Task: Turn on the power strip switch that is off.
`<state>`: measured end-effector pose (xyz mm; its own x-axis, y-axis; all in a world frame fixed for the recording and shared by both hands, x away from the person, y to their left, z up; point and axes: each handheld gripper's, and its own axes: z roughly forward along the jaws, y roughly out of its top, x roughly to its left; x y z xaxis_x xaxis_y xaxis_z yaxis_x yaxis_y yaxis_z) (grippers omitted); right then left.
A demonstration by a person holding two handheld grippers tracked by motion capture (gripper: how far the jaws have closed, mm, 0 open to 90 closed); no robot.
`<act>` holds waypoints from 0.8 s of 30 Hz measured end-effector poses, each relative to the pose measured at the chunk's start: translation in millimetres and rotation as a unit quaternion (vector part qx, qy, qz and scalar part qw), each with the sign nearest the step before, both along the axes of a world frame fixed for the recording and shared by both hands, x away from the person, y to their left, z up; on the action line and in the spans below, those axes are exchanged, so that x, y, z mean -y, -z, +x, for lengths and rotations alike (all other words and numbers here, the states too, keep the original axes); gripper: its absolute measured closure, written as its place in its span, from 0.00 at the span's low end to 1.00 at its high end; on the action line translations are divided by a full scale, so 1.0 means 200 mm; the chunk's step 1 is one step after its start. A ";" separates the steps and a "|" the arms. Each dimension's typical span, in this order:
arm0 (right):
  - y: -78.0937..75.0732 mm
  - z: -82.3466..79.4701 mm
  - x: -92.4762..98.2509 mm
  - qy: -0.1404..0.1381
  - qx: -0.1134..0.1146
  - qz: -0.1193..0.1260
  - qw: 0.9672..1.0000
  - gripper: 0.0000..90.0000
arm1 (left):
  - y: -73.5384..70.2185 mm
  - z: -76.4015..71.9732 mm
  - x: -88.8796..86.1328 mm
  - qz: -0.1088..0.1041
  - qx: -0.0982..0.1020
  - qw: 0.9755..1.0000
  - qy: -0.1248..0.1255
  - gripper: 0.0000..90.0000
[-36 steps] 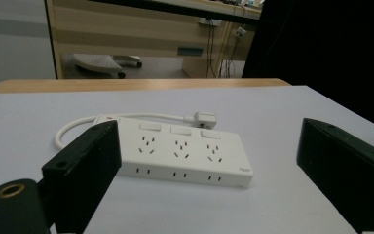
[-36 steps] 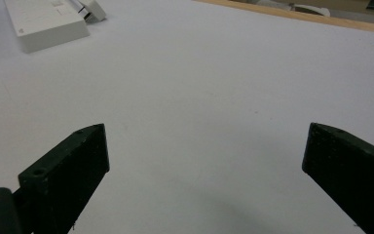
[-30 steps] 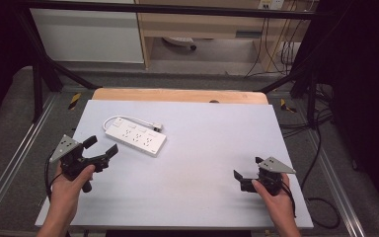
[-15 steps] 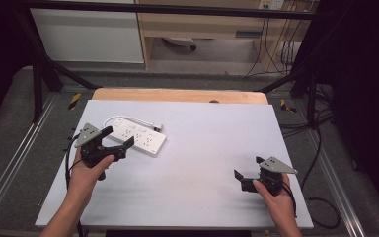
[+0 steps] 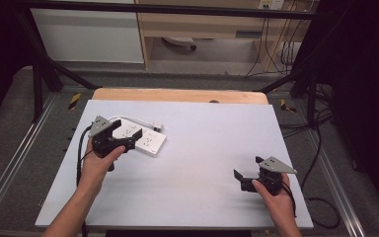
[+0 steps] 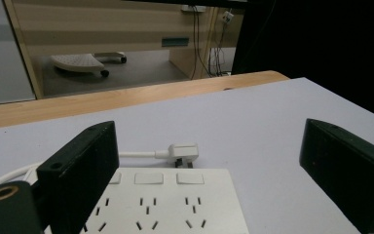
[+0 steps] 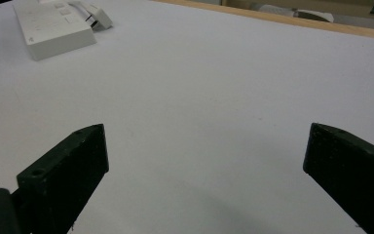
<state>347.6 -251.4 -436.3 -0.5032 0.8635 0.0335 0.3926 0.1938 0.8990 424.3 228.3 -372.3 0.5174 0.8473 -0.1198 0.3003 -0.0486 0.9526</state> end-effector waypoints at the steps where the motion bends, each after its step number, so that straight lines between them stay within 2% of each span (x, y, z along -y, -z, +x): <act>1: 0.00 0.00 0.00 0.000 0.000 -0.001 1.000 0.04 | 0.01 0.02 0.00 0.003 -0.001 1.000 -0.003 0.08; 5: 0.00 0.00 0.00 -0.001 0.000 -0.002 1.000 0.03 | 0.02 0.06 0.01 0.010 -0.003 1.000 -0.007 0.08; 11: 0.00 0.00 0.00 0.001 0.000 0.000 1.000 0.04 | 0.06 0.12 0.03 0.009 -0.009 1.000 -0.012 0.09; 19: 0.00 0.00 0.01 0.002 0.000 0.003 1.000 0.04 | 0.08 0.20 0.07 0.030 -0.025 0.999 -0.012 0.10; 24: 0.00 0.00 0.01 0.003 -0.001 0.003 1.000 0.04 | 0.10 0.23 0.10 0.031 -0.031 0.999 -0.012 0.14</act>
